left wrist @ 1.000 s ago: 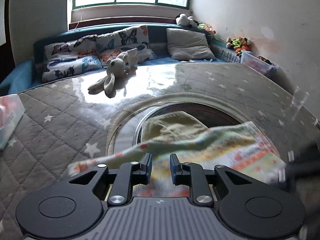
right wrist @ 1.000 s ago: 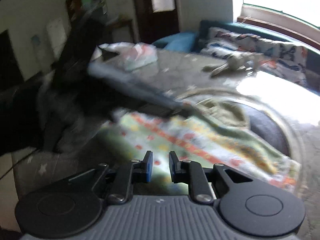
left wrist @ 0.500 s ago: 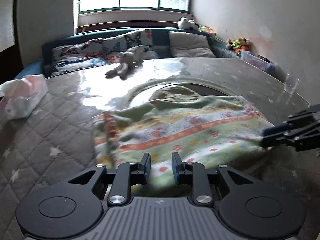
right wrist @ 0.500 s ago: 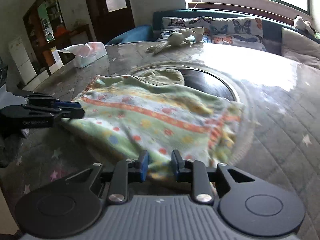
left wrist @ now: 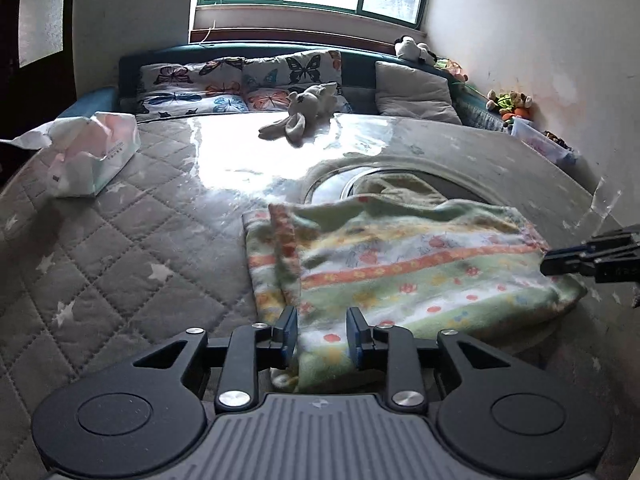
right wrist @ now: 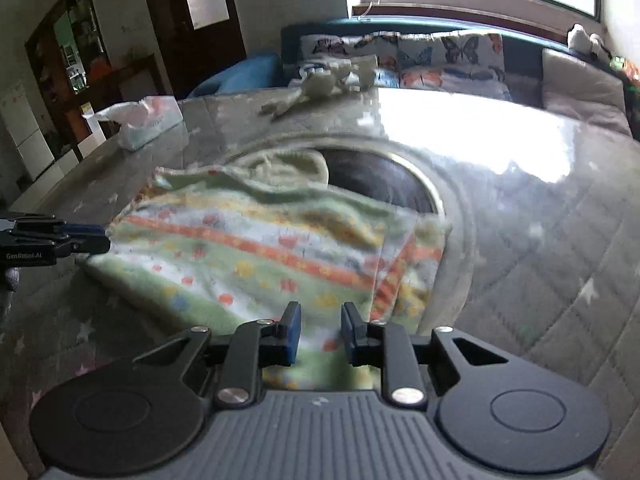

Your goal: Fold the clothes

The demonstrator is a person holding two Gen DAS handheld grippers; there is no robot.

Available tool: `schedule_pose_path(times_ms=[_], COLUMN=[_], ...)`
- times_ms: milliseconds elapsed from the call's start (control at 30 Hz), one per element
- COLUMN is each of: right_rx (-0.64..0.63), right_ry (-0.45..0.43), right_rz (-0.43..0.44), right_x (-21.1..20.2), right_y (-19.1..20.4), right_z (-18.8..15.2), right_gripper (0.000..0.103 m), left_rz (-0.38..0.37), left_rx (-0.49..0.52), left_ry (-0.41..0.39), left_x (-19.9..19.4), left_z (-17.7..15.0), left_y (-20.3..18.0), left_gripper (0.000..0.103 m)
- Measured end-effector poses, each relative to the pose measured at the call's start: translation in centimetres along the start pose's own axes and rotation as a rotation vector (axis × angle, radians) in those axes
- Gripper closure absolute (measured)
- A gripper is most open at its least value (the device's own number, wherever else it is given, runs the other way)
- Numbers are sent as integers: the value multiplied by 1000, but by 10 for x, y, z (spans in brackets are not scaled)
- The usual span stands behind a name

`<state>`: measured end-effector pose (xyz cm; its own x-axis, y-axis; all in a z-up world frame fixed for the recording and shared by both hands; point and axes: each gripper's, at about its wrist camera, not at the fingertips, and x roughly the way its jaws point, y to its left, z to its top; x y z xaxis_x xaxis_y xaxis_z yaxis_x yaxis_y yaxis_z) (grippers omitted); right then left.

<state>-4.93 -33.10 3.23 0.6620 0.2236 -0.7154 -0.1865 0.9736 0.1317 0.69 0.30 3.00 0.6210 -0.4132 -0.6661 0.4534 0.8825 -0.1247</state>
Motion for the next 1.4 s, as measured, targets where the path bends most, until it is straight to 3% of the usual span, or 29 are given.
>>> schedule_pose_path(times_ms=[333,600,933,1133,1400], right_rx=[-7,-33,-31,-41,-108], right_ry=[-36,7,-12,-1,-13], right_rz=[-4,-43,-21,-22,17], right_x=[53,96,97,98,69], right_y=[8,14,16,18,37], right_z=[61,69,77,79,71], right_gripper=[81,80,77,77,77], left_rz=[-4,-4,-60,-38,-20], left_rx=[31,38,63,43,27], left_ry=[-31,12,7,43,30], left_x=[32,62,83,105,89], left_z=[41,54,73,75,71], left_y=[-8,-8,-32,-33,-27], left_gripper=[74,74,74,74,73])
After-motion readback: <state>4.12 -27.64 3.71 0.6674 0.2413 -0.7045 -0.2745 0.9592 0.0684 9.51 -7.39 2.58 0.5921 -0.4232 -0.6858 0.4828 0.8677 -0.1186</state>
